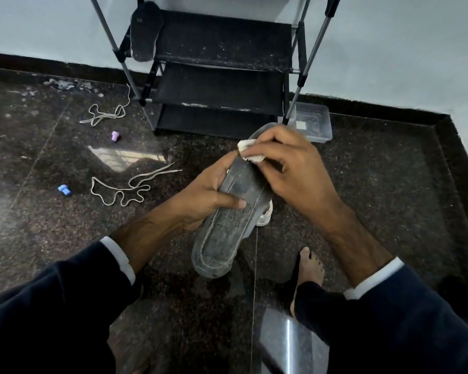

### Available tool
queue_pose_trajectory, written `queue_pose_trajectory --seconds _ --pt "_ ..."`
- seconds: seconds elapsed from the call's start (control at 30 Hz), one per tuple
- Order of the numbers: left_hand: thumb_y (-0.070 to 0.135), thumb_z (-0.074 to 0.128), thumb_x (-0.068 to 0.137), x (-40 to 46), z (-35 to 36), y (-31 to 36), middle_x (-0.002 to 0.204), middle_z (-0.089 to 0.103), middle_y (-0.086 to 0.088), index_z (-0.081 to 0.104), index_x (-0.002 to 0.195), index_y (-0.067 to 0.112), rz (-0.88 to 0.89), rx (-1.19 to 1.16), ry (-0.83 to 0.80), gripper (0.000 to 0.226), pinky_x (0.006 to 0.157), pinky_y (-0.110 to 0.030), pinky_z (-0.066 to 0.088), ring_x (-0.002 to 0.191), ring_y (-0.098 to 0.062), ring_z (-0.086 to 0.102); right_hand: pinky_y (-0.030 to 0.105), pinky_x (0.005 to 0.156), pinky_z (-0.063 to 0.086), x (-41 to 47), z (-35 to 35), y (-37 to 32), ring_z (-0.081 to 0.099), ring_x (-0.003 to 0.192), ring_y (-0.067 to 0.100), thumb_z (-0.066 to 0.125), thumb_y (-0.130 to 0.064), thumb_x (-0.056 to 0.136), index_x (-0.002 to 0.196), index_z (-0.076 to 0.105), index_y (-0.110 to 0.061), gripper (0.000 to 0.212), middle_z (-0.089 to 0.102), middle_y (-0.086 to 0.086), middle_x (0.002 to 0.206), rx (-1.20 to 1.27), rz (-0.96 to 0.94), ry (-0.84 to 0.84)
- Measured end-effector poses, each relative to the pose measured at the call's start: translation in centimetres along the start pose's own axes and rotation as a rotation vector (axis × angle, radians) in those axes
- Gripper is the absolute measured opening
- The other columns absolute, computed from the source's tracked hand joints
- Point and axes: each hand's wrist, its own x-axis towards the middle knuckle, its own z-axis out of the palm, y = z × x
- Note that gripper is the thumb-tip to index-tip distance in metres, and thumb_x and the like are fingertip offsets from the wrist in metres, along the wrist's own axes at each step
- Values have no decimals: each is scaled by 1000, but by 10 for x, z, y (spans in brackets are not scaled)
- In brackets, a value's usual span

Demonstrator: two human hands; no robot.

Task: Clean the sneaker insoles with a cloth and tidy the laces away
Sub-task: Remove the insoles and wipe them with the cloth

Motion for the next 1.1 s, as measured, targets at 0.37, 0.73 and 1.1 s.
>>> queue_pose_trajectory --seconds 0.37,0.73,1.1 --pt "-11 66 72 1 0 -5 123 64 -10 39 150 18 -12 65 -6 88 96 -39 53 113 -23 63 16 88 47 0 -5 3 55 99 8 76 -8 87 116 73 -10 29 57 6 107 141 209 1" --pt "-33 59 74 3 -3 -7 101 63 1 50 123 14 12 65 47 69 80 -25 56 99 -10 67 29 76 42 -2 14 -23 58 95 23 74 -6 80 93 76 -18 18 65 2 102 -125 -322 -276" --pt "-8 69 69 2 -4 -8 113 63 -13 42 142 11 -56 68 29 81 87 -37 56 102 -21 65 40 76 54 -2 1 4 60 95 22 65 -6 93 104 79 -15 19 66 3 104 -90 -87 -108"
